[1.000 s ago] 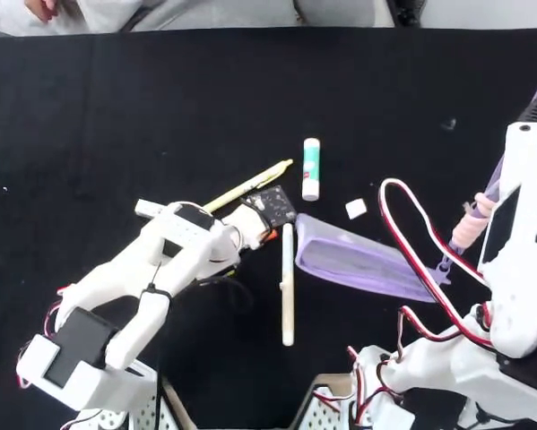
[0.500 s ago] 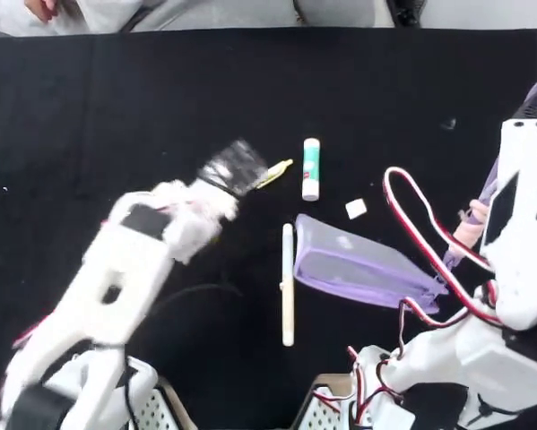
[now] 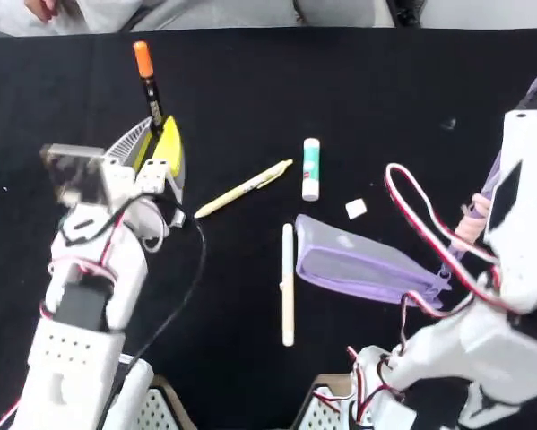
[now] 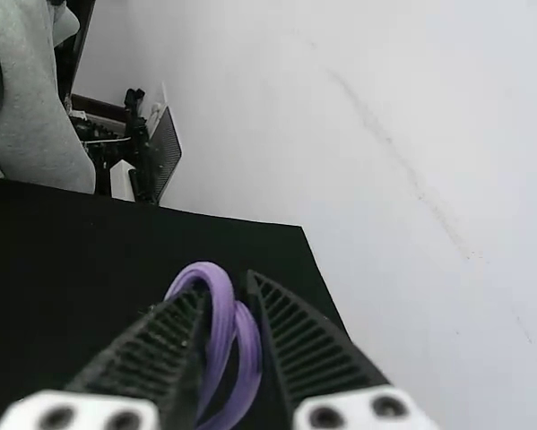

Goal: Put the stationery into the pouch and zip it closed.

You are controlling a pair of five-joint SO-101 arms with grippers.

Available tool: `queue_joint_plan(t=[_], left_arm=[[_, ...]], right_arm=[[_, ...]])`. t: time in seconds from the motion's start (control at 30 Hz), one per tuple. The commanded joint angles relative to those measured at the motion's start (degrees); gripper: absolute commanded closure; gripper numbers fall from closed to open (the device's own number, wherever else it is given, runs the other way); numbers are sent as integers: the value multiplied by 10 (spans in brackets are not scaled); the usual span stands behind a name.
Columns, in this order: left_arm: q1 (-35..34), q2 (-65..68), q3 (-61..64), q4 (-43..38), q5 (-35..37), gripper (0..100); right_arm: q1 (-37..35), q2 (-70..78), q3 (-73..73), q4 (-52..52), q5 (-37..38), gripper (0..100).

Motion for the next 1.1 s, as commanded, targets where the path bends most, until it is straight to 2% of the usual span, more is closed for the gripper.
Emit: queue_joint_plan(t=[0.0, 0.2, 0.53, 0.67, 0.83, 1.07], left_arm=[[51, -73, 23, -111, 44, 971], [118, -115, 30, -179, 46, 971], [276, -116, -21, -191, 41, 971], [321, -70, -27, -201, 41, 971], [361, 23, -55, -265, 41, 971], [405, 94, -80, -268, 41, 971]], right_arm=[[3, 45, 0, -40, -34, 987], [-5, 99, -2, -79, -91, 987], [-27, 108, -3, -84, -99, 987], [-26, 113, 1, -99, -110, 987], [-23, 122, 0, -108, -135, 987], [-23, 150, -3, -108, -134, 987]])
